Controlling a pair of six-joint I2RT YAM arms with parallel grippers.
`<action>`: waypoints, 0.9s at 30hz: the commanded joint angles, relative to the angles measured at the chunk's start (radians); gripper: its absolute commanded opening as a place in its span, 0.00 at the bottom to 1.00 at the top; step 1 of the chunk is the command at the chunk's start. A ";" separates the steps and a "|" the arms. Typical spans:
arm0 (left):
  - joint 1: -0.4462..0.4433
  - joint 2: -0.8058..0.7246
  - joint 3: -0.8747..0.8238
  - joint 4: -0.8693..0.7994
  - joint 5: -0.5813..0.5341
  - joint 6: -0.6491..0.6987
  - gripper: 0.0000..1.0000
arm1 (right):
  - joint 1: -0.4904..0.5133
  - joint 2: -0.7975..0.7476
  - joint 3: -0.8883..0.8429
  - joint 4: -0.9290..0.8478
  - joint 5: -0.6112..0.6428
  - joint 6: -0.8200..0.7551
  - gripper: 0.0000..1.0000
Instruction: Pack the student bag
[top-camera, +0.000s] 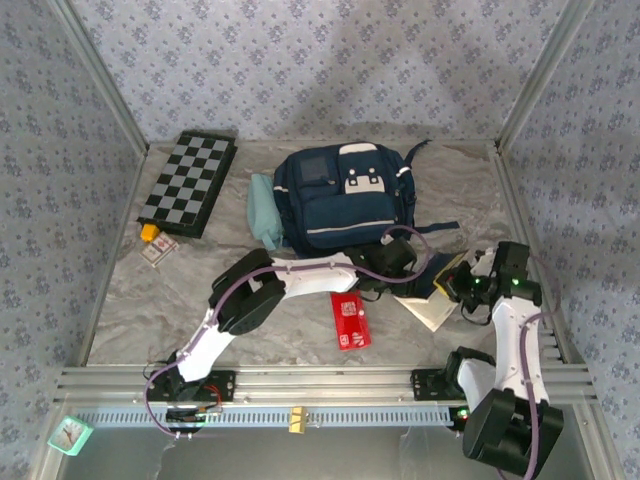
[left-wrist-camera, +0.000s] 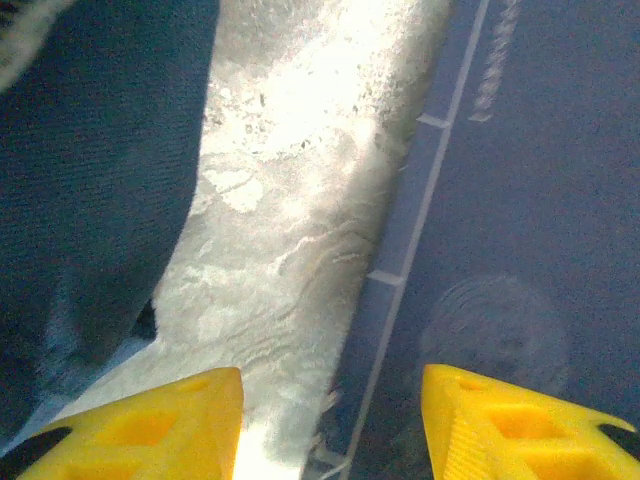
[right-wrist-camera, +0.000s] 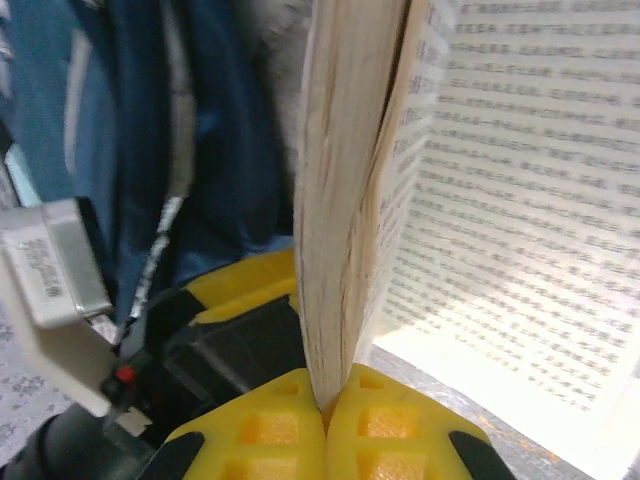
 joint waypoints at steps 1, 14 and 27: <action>0.012 -0.170 -0.079 -0.027 -0.029 0.032 0.55 | 0.005 -0.043 0.118 -0.028 -0.028 0.025 0.00; 0.178 -0.619 -0.467 0.176 0.087 0.022 0.77 | 0.242 0.004 0.350 0.110 -0.132 0.046 0.00; 0.397 -0.800 -0.717 0.542 0.371 -0.131 0.84 | 0.432 0.161 0.382 0.468 -0.315 0.074 0.00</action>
